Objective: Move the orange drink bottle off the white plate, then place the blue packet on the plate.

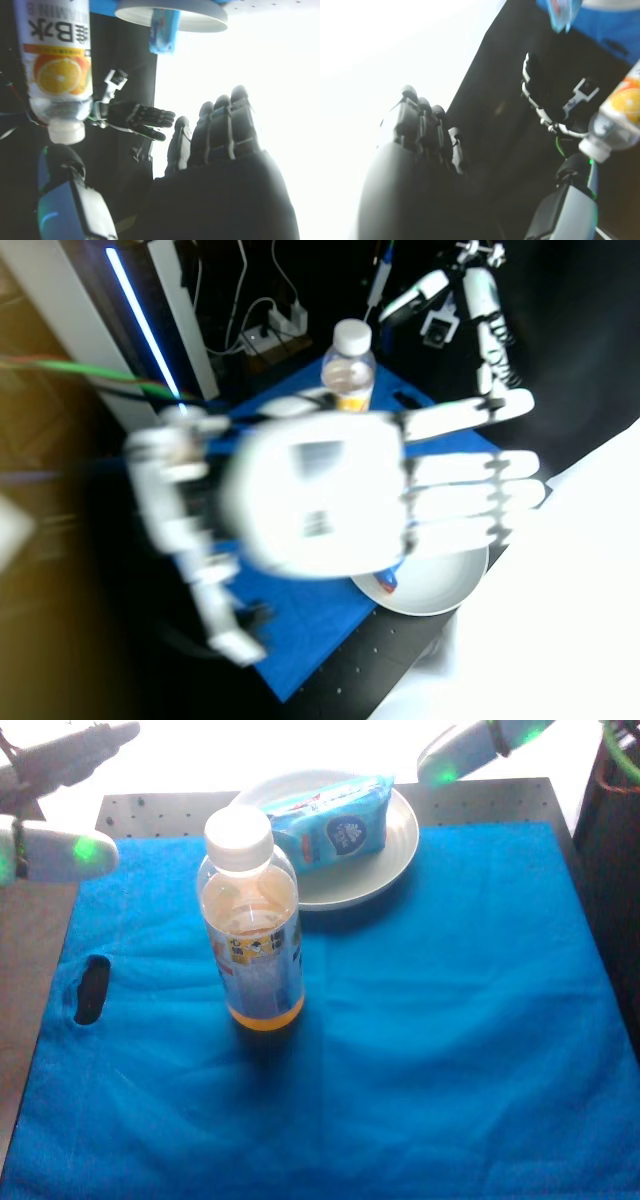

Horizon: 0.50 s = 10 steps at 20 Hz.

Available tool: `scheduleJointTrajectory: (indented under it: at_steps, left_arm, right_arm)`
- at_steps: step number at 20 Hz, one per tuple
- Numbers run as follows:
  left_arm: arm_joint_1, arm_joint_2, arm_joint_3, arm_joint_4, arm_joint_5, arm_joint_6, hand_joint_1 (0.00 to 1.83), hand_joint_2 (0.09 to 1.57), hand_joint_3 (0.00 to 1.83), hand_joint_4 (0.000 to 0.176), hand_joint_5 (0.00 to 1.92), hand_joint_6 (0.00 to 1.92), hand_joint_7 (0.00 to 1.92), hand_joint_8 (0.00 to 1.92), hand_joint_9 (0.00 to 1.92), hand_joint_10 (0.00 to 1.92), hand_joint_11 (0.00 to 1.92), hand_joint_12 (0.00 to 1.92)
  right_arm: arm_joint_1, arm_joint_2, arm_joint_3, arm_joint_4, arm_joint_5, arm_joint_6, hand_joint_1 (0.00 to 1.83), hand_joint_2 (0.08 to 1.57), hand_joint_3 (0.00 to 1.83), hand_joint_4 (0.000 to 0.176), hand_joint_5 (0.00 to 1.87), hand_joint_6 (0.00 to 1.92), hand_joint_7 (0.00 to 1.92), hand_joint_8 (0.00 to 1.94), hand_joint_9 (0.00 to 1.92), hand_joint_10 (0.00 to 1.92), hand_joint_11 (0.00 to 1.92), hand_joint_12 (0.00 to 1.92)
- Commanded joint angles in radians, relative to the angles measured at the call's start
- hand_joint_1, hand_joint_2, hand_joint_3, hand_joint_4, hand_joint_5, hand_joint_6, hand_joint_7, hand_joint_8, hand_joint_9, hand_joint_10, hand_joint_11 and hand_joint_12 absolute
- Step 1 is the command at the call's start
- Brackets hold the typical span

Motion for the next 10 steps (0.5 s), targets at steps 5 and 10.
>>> scheduleJointTrajectory:
  at_steps: [5,10]
  left_arm:
    - [-0.010,0.106,-0.086,-0.134,-0.265,0.106,0.36,0.92,0.01,0.176,0.00,0.00,0.00,0.00,0.00,0.00,0.00,0.00]
    - [-0.012,0.131,-0.142,-0.146,-0.398,0.143,0.42,0.87,0.00,0.176,0.00,0.00,0.00,0.00,0.00,0.00,0.00,0.00]
  right_arm:
    - [-0.005,0.141,-0.152,0.263,0.210,-0.155,0.72,0.62,0.02,0.176,0.00,0.00,0.02,0.00,0.00,0.00,0.00,0.00]
    - [-0.135,0.202,-0.240,0.474,0.422,-0.240,0.81,0.70,0.00,0.148,0.01,0.01,0.07,0.01,0.02,0.01,0.00,0.00]
